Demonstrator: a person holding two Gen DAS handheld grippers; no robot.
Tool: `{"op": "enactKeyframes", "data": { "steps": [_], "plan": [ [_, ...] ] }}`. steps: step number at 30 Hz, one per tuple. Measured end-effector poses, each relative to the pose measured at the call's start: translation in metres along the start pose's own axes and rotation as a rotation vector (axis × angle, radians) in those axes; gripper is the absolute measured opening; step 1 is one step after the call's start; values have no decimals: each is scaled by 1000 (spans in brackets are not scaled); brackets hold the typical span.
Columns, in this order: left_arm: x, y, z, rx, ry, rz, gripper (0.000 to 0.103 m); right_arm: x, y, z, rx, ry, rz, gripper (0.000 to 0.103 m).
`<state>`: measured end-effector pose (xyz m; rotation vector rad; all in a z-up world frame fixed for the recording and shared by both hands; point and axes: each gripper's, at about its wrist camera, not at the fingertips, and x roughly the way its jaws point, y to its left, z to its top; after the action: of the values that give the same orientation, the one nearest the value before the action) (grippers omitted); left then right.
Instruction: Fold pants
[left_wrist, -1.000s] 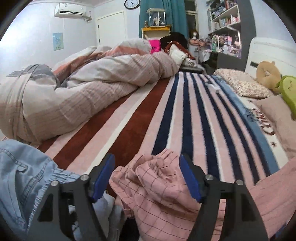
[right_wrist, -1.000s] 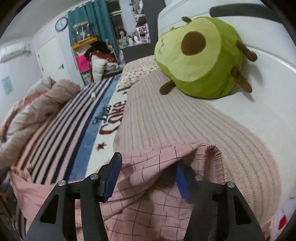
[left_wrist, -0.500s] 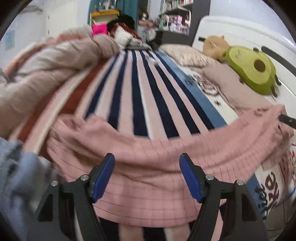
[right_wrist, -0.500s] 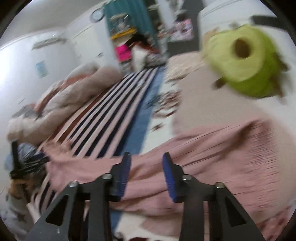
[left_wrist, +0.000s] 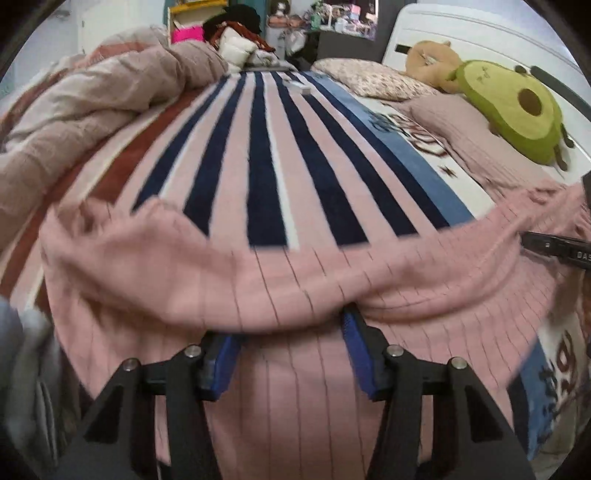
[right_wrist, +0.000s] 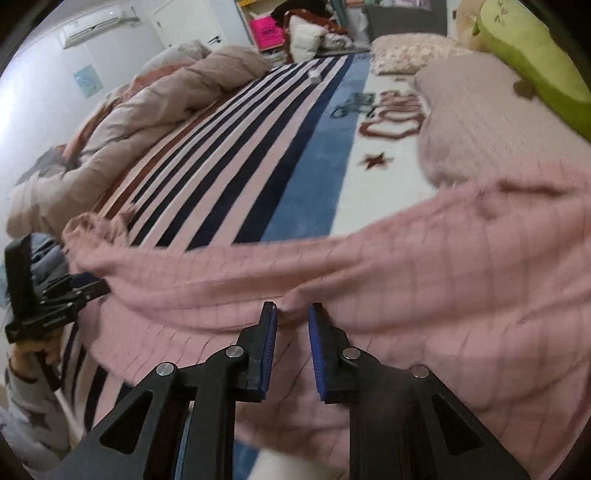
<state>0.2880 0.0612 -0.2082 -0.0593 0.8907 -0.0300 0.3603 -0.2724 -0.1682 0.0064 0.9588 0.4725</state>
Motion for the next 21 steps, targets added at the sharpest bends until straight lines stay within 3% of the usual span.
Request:
{"op": "enactKeyframes", "data": {
  "steps": [8, 13, 17, 21],
  "plan": [
    [33, 18, 30, -28, -42, 111, 49, -9, -24, 27, 44, -75, -97, 11],
    [9, 23, 31, -51, -80, 75, 55, -50, -31, 21, 70, -136, -95, 15],
    [-30, 16, 25, -45, -137, 62, 63, -110, -48, -1, 130, -239, -168, 43],
    [-67, 11, 15, -56, -173, 30, 67, -170, -71, -35, 209, -309, -281, 55]
  ]
}}
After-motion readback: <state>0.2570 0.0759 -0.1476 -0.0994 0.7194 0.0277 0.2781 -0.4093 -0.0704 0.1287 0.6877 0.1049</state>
